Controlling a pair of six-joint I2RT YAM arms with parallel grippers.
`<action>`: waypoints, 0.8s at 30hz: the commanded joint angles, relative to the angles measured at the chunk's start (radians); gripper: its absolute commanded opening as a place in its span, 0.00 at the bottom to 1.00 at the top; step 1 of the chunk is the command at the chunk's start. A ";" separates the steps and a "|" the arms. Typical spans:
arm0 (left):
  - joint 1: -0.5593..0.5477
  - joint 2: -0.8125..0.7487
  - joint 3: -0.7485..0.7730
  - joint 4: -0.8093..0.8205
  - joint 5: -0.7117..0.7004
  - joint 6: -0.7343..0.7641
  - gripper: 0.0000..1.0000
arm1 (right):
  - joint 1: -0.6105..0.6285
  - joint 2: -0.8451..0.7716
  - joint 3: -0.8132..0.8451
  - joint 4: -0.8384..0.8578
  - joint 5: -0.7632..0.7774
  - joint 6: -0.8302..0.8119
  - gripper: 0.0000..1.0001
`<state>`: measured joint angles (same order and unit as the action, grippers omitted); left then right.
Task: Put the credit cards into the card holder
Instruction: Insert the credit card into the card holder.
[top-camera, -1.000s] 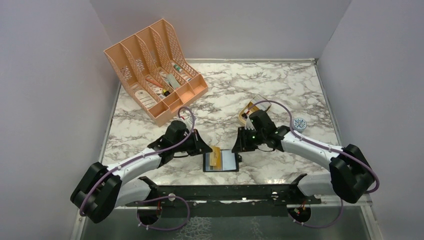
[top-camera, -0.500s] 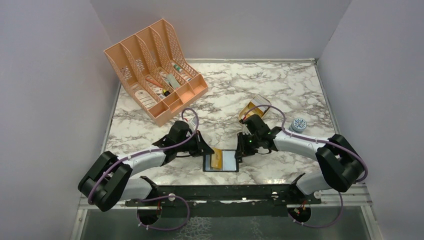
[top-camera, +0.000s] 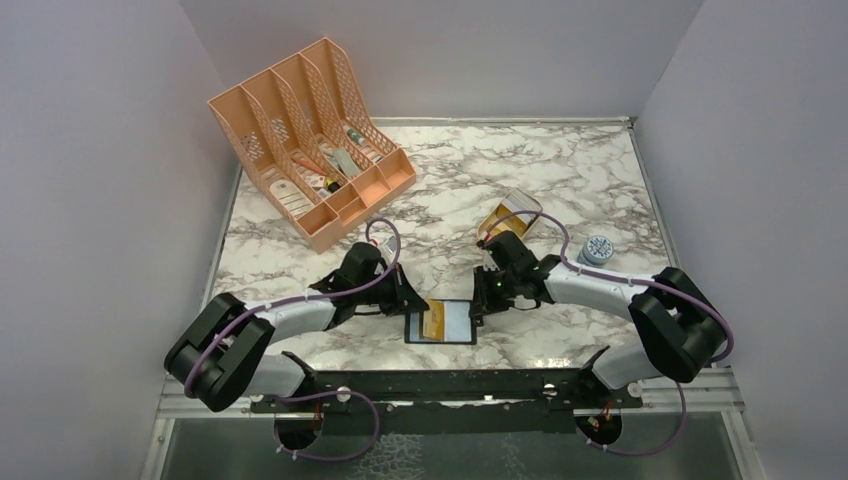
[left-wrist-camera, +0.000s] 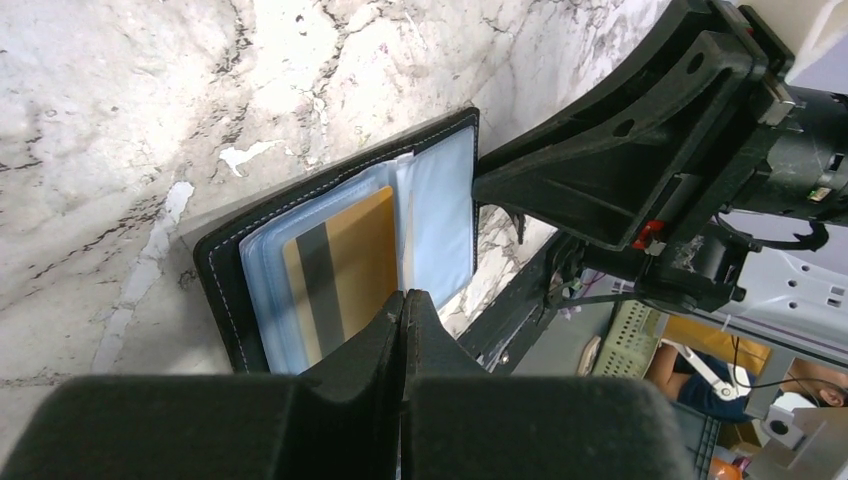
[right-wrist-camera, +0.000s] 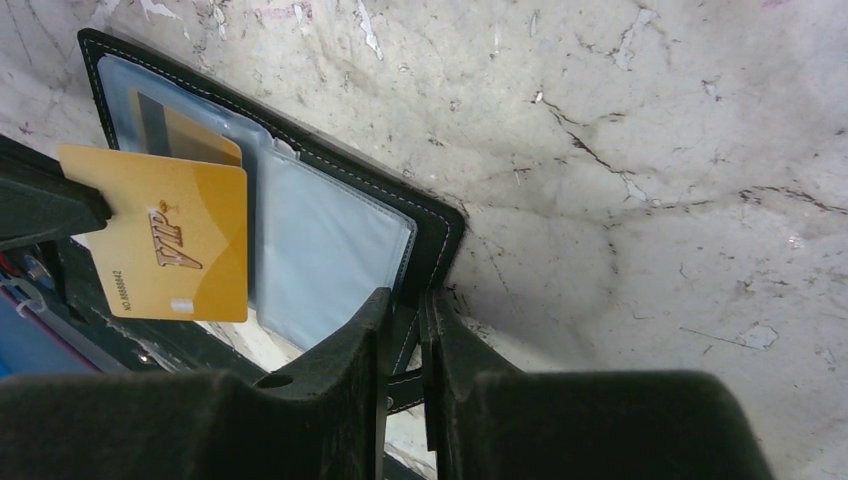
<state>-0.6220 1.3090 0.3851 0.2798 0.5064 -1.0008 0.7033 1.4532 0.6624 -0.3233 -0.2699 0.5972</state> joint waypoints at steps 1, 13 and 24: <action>0.004 0.027 0.001 0.031 0.034 0.007 0.00 | 0.014 0.017 -0.017 0.039 0.034 0.001 0.17; 0.004 0.075 0.005 0.039 0.028 0.017 0.00 | 0.024 0.012 -0.025 0.041 0.042 0.004 0.16; 0.004 0.111 0.016 0.048 0.014 0.035 0.00 | 0.030 0.019 -0.025 0.040 0.047 0.004 0.16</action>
<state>-0.6220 1.4014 0.3851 0.3134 0.5137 -0.9951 0.7185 1.4548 0.6579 -0.3088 -0.2539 0.5972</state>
